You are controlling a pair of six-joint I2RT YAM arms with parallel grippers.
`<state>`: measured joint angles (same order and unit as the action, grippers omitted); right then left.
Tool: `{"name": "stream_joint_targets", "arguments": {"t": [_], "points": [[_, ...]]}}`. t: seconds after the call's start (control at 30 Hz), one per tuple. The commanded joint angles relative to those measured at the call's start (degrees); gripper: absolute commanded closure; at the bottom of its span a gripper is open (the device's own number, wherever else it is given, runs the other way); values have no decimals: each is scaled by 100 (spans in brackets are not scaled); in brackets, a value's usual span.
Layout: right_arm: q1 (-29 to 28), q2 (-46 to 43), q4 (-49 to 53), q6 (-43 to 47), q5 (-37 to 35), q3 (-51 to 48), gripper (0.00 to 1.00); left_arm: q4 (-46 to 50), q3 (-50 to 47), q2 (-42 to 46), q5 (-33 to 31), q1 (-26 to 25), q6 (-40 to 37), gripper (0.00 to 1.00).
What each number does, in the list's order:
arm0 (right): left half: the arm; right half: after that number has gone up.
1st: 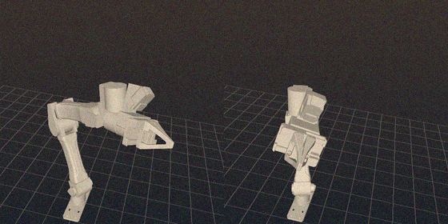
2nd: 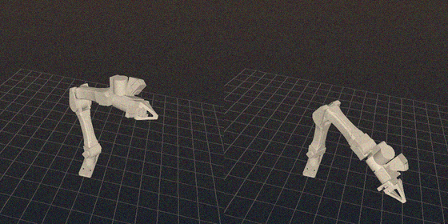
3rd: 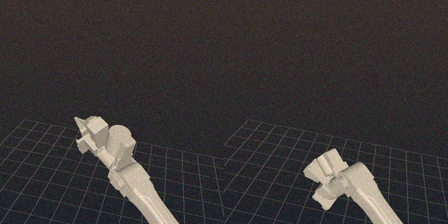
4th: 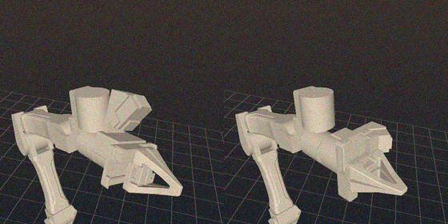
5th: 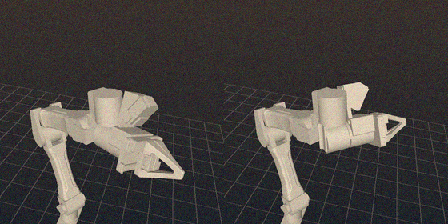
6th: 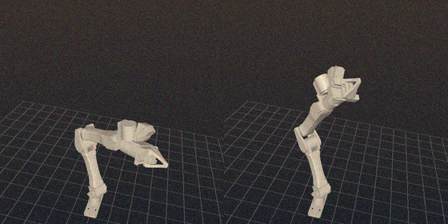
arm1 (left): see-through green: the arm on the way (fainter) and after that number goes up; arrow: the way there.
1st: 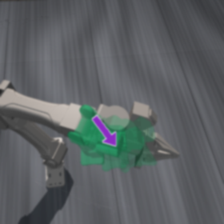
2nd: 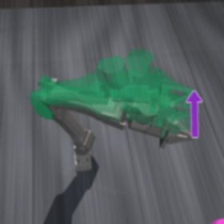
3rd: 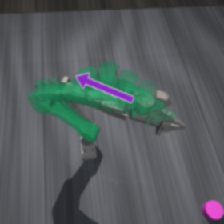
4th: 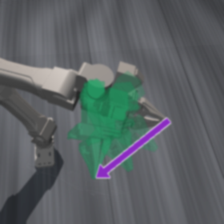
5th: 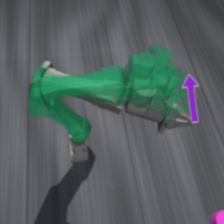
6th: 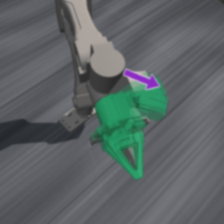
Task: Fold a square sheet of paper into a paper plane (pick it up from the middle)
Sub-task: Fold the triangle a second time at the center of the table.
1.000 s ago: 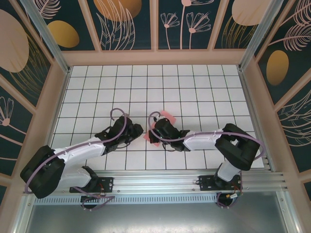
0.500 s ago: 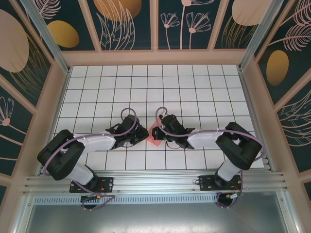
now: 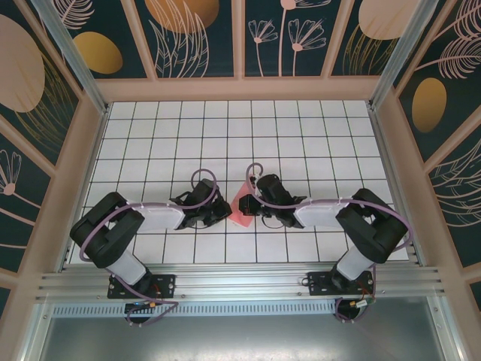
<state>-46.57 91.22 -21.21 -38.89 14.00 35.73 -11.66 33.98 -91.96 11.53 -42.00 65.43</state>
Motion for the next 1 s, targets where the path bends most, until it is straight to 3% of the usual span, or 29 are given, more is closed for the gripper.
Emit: {"name": "stream_joint_targets", "arguments": {"t": [0.0, 0.97], "points": [[142, -149, 65, 396, 457, 29, 96, 126, 12, -202, -102, -37, -194, 86], [1286, -218, 727, 1901, 1694, 9, 92, 550, 234, -589, -322, -130, -478, 86]]}}
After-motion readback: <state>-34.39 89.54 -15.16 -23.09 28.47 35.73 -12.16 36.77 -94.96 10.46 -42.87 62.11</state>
